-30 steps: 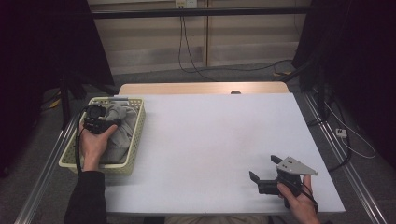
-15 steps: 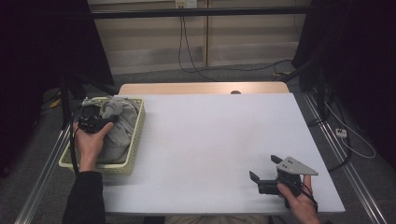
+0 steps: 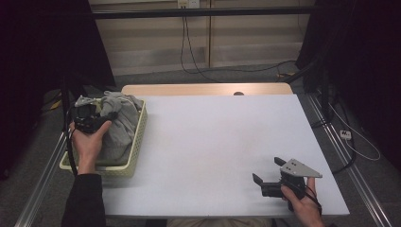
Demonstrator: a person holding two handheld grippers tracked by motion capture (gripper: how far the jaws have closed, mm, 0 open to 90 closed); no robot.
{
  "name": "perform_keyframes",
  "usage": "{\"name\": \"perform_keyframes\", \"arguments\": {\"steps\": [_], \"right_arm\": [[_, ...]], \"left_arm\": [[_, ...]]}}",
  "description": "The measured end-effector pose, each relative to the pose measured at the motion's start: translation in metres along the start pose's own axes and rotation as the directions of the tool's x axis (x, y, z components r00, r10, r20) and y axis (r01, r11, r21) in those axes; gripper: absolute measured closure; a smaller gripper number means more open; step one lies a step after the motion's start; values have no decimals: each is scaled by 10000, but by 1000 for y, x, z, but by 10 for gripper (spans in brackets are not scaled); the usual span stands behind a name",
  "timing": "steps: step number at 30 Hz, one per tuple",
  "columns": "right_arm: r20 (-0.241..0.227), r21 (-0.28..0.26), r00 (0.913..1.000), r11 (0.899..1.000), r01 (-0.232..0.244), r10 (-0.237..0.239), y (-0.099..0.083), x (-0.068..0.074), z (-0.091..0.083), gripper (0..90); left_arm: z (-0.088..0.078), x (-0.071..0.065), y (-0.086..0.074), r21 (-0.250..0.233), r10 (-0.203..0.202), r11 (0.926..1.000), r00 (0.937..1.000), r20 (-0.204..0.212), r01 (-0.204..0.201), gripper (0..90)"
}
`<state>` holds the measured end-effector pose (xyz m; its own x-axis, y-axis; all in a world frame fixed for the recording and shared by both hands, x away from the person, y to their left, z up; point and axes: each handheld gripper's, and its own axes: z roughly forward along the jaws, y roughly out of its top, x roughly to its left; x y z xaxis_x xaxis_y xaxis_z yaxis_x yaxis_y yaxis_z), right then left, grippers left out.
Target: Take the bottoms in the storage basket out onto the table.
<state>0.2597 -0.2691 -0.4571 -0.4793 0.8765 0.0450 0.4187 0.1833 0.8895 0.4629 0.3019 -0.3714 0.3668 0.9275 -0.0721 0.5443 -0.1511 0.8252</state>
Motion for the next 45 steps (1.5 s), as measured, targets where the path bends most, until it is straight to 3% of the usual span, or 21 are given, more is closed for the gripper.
{"name": "perform_keyframes", "arguments": {"steps": [13,25,35,45], "right_arm": [[-9,-8,10000,10000,17,-17,0,0,0,13],[-29,0,10000,10000,26,-26,0,0,0,13],[-15,10,10000,10000,40,-40,0,0,0,13],[-9,2,10000,10000,42,-42,0,0,0,13]], "left_arm": [[-13,2,4,-858,-145,9962,9999,35,147,657],[-26,0,11,-1288,-144,9916,9999,51,149,657],[-36,0,14,-1824,-65,9832,9998,205,101,657],[-50,-2,19,-2496,-75,9682,9995,292,145,658]]}}
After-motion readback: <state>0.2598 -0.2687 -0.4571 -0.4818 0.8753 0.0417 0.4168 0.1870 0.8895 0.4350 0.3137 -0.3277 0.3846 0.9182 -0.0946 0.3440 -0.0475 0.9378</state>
